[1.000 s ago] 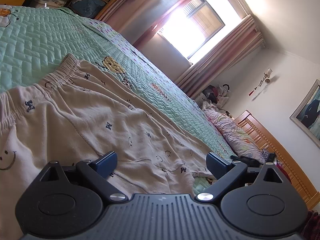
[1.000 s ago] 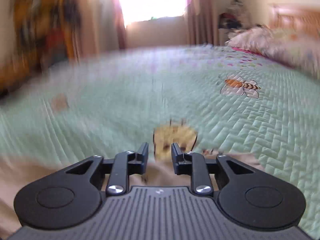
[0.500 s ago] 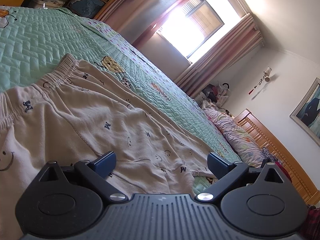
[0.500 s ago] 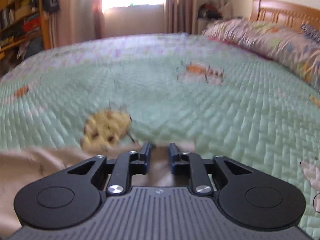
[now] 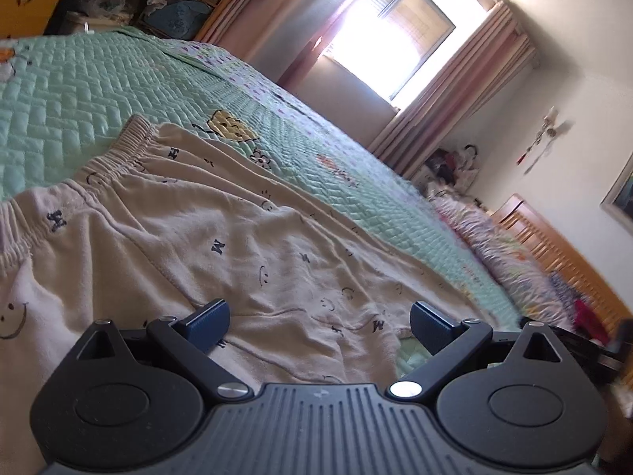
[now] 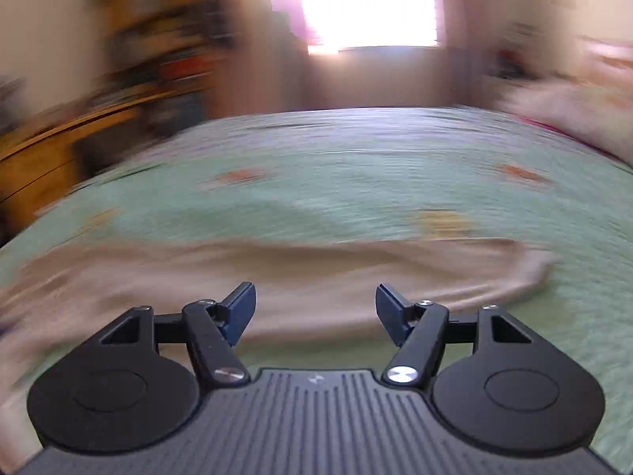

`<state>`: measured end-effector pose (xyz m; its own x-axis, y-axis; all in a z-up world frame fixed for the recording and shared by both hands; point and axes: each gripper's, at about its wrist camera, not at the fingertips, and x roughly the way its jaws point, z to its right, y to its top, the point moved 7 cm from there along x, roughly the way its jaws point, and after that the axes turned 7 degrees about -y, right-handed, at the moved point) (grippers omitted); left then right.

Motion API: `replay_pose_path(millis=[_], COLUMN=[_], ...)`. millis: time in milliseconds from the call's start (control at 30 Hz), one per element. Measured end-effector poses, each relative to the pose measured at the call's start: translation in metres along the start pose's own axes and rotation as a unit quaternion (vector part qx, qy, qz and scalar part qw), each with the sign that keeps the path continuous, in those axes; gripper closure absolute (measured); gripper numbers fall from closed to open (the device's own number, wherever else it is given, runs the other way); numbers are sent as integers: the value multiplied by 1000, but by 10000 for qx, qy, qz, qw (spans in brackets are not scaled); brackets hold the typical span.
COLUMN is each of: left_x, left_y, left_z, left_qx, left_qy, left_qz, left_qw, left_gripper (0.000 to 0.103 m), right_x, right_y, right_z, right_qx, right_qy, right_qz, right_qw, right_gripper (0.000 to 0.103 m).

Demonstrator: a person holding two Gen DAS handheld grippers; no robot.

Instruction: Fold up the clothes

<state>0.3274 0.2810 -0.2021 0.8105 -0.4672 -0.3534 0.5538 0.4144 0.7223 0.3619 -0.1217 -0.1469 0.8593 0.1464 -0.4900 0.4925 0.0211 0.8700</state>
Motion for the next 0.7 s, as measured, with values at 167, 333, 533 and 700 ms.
replay_pose_path(millis=[167, 333, 533, 700], left_x=[-18, -45, -74, -88], left_y=[-7, -24, -50, -62], left_z=[12, 17, 25, 32], left_qx=[36, 81, 369, 457], left_qy=[853, 1439, 1772, 1953], left_qz=[-193, -440, -655, -755], left_qw=[9962, 9886, 9813, 9768], left_gripper=[3, 1, 1, 1], right_x=[-87, -141, -137, -149], right_y=[-61, -105, -132, -150], right_z=[-99, -148, -131, -107], right_qx=[-932, -1331, -983, -763], right_qy=[1135, 1890, 1496, 1480], right_qz=[-243, -345, -1140, -1109], right_qw=[9889, 9723, 9772, 9798], right_gripper=[34, 34, 31, 30])
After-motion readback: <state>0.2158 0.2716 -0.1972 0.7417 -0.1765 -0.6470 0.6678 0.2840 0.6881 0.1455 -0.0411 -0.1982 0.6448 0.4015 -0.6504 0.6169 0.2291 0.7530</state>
